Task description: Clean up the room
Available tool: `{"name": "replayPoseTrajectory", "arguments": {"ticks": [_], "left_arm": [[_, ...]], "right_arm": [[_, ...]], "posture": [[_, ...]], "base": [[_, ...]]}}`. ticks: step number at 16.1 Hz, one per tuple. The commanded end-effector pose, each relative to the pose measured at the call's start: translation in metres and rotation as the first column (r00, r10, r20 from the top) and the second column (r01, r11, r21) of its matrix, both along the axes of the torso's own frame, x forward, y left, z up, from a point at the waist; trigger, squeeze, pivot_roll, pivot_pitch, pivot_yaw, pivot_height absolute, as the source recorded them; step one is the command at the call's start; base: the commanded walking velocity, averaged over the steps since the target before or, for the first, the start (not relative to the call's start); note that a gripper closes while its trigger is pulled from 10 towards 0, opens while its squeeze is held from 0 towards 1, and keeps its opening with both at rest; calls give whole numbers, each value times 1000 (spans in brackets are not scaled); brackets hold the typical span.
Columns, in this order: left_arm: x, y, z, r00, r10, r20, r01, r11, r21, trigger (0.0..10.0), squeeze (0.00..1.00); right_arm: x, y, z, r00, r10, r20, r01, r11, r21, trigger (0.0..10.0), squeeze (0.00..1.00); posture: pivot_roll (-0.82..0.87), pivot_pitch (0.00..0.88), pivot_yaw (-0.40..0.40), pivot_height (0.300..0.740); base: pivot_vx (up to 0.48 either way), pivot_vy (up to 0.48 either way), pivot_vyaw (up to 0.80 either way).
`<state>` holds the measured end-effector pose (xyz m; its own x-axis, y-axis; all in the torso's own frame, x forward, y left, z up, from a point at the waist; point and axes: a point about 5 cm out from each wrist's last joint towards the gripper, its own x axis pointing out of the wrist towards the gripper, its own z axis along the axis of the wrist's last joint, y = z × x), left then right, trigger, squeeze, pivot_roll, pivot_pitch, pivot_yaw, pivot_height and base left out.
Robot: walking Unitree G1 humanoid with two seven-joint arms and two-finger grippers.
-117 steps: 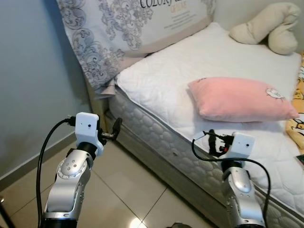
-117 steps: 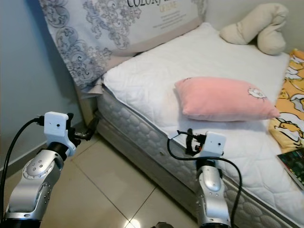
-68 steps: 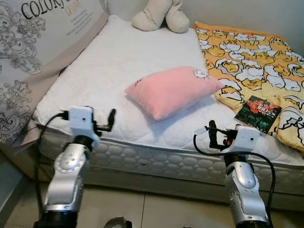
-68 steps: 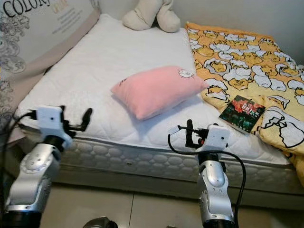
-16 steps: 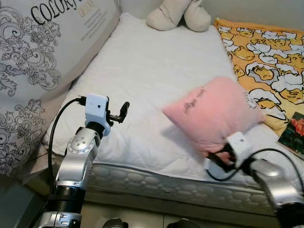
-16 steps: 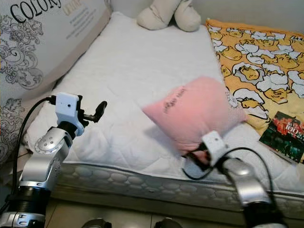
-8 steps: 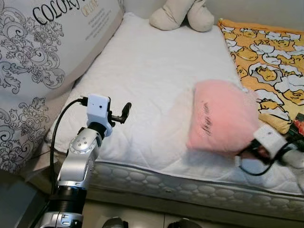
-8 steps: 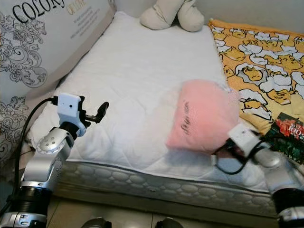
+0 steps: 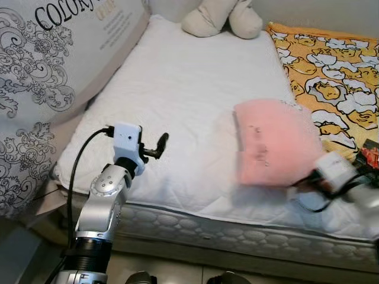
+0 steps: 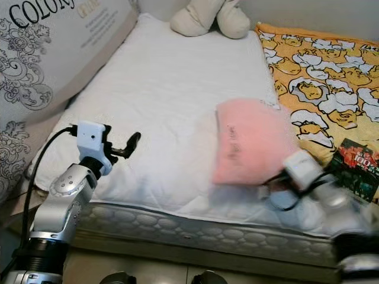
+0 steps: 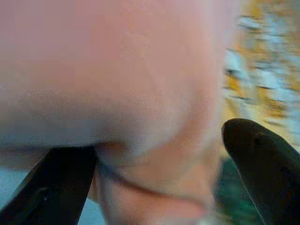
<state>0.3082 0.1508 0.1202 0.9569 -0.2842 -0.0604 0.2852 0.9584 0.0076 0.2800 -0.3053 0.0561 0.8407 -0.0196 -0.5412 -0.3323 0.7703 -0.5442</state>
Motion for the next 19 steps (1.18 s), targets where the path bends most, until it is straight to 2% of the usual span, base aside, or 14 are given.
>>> {"name": "replayPoseTrajectory", "arguments": {"ticks": [1,2,3,5,6,7,8,9,11,14,16,17,19], "left_arm": [[-1,-1,3,1000,-15,5,15,1000,3,10000,0],[-1,-1,3,1000,-15,2,15,1000,3,10000,0],[-2,-1,3,1000,-21,-3,21,1000,6,10000,0],[-4,0,2,1000,-29,-10,29,1000,8,10000,0],[-4,-1,1,999,-34,-14,34,999,8,10000,0],[-4,-2,1,999,-39,-16,39,999,8,10000,0],[-5,-4,1,999,-50,-19,51,999,5,10000,0],[-6,-6,1,998,-63,-22,63,998,2,10000,0],[-7,-10,0,997,-77,-25,77,997,-4,10000,0],[-8,-15,0,996,-91,-22,91,996,-12,10000,0],[-9,-16,0,995,-98,-25,97,995,-17,10000,0],[-9,-16,0,995,-101,-25,101,995,-19,10000,0],[-10,-17,1,995,-102,-22,102,995,-20,10000,0]], "right_arm": [[-5,-1,-5,999,3,-48,-3,1000,-7,10000,0],[-14,-3,-16,995,-9,-99,5,999,-46,10000,0],[-21,1,-24,991,-4,-133,2,1000,-11,10000,0],[-21,18,-21,993,29,-117,-8,985,175,10000,0],[-19,28,-11,993,50,-102,-15,949,316,10000,0],[-20,34,-2,991,98,-91,-56,921,385,10000,0],[-22,40,13,985,160,-66,-111,876,470,10000,0],[-24,42,28,978,205,-48,-151,843,516,10000,0],[-22,43,50,975,223,-3,-182,801,570,10000,0],[-22,64,84,955,279,100,-271,683,678,10000,0],[-23,70,105,941,300,158,-316,610,727,10000,0],[-15,66,112,949,241,205,-313,629,711,10000,0],[-2,60,115,958,137,250,-270,723,636,10000,0]], "posture": [[32,0,-33,705],[32,0,-32,705],[32,0,-29,705],[29,0,-26,705],[25,0,-22,705],[22,0,-20,705],[14,0,-16,705],[9,0,-14,705],[2,0,-13,705],[0,0,-11,705],[-2,0,-7,705],[-2,0,-7,705],[-2,0,-7,705]], "base": [[0,0,0],[0,0,0],[0,0,0],[0,0,0],[0,0,0],[0,0,0],[0,0,0],[0,0,0],[0,0,0],[0,0,0],[0,0,0],[0,0,0],[0,0,0]]}}
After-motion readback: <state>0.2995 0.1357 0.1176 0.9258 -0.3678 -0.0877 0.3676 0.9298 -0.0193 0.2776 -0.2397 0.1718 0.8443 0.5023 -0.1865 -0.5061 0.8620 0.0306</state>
